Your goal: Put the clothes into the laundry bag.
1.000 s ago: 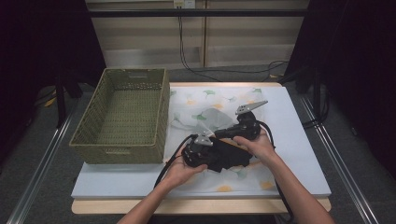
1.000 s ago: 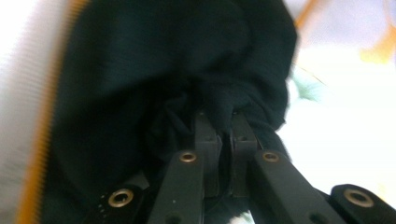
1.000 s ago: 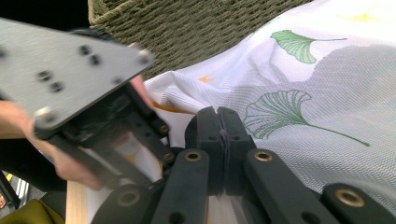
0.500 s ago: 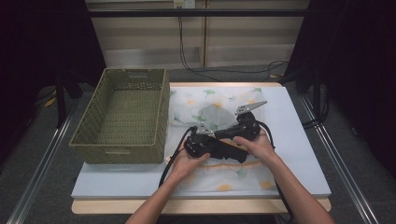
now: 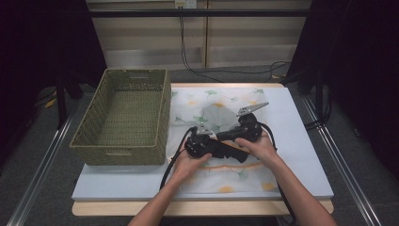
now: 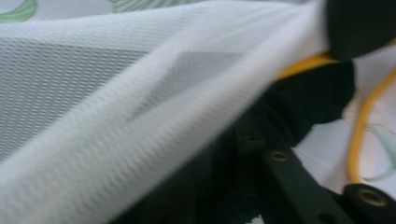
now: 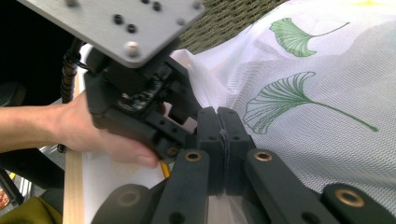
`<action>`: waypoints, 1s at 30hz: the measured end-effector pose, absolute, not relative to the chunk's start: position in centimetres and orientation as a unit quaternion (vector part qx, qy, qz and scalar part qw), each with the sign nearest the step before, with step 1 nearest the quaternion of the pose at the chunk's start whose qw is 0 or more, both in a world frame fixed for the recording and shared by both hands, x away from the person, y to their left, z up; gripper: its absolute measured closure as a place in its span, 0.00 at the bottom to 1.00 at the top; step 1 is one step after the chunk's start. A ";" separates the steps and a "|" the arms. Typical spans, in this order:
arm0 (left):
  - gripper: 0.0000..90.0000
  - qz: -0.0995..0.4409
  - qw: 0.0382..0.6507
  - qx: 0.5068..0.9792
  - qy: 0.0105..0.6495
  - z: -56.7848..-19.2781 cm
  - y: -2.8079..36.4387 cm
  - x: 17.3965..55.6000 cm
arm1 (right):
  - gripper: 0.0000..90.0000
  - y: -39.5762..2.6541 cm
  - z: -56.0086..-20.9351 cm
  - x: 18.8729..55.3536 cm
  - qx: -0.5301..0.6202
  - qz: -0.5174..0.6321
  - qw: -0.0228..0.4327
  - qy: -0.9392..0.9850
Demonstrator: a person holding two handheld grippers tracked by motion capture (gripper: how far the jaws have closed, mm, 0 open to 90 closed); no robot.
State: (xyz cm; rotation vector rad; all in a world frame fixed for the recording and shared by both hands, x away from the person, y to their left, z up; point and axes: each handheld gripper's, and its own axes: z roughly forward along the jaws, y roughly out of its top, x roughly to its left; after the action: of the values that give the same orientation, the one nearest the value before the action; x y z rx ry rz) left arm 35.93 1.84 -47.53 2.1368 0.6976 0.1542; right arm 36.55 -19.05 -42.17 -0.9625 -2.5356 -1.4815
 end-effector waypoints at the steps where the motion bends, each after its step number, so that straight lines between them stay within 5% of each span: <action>1: 0.85 0.057 0.434 0.855 0.277 -47.4 1.9 35.8 | 0.99 -19.1 -42.2 36.6 -0.312 -0.479 0.026 -0.820; 9: 0.69 0.056 0.435 0.862 0.254 -46.2 3.2 34.2 | 0.99 -19.2 -42.3 36.6 -0.310 -0.480 0.025 -0.820; 25: 0.63 0.056 0.394 0.887 0.234 -46.9 5.5 33.0 | 0.99 -19.1 -42.5 36.7 -0.308 -0.476 0.022 -0.823; 30: 0.84 0.040 0.387 0.893 0.227 -47.5 5.1 33.2 | 0.99 -19.0 -42.3 36.6 -0.305 -0.477 0.019 -0.824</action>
State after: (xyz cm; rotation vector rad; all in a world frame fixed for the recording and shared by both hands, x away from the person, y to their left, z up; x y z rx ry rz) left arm 33.20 5.05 -47.46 2.2719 0.5775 0.1012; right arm 36.56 -18.98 -42.32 -0.9462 -2.5583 -1.4810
